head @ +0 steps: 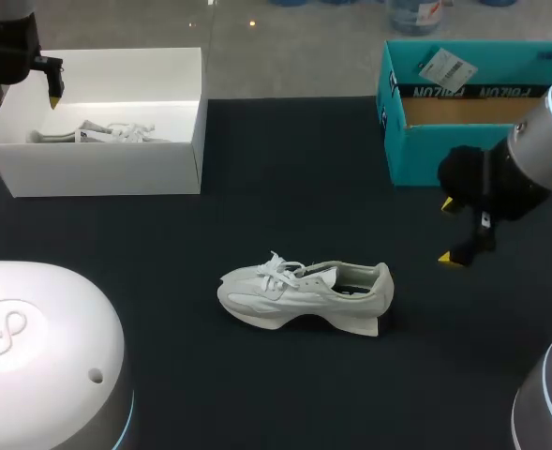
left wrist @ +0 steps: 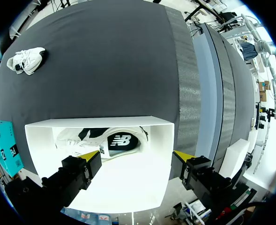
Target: Take the shoe out of the shoebox, open the shoe tongue, remove and reinsert the insole, then place the shoe into the shoebox
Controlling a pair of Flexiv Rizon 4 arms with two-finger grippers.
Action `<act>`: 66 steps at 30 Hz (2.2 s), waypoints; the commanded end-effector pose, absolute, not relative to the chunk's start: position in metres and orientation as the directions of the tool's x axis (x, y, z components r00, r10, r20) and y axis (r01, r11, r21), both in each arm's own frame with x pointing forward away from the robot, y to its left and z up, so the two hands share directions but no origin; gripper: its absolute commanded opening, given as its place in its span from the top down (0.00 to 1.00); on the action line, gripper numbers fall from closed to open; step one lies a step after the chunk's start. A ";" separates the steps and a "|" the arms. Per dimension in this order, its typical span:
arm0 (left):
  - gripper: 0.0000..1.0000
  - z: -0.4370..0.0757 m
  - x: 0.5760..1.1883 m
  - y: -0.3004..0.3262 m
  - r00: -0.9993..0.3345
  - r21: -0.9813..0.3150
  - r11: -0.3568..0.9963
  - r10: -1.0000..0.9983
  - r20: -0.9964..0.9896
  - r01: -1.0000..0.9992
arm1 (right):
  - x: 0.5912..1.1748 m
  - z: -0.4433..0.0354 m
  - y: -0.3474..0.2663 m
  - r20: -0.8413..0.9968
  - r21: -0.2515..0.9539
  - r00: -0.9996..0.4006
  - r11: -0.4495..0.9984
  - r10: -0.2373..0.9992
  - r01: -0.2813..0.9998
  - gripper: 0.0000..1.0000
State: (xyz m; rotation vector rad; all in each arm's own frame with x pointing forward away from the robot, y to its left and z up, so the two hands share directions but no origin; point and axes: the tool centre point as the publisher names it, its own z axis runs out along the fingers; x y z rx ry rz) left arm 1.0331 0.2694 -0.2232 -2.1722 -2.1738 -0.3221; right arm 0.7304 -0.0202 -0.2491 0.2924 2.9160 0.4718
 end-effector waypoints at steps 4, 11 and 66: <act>0.00 -0.223 1.033 0.270 -0.010 0.110 -0.010 0.983 0.183 0.994 | 0.731 -0.250 -0.020 -0.139 0.327 -0.966 0.931 0.219 0.164 0.00; 0.00 -0.223 1.033 0.270 -0.010 0.110 -0.010 0.983 0.183 0.994 | 0.729 -0.250 -0.020 -0.150 0.375 -0.965 0.915 0.217 0.147 0.00; 0.00 -0.223 1.033 0.270 -0.010 0.110 -0.010 0.983 0.183 0.994 | 0.676 -0.313 -0.020 -0.125 0.802 -0.975 0.597 0.181 0.008 0.00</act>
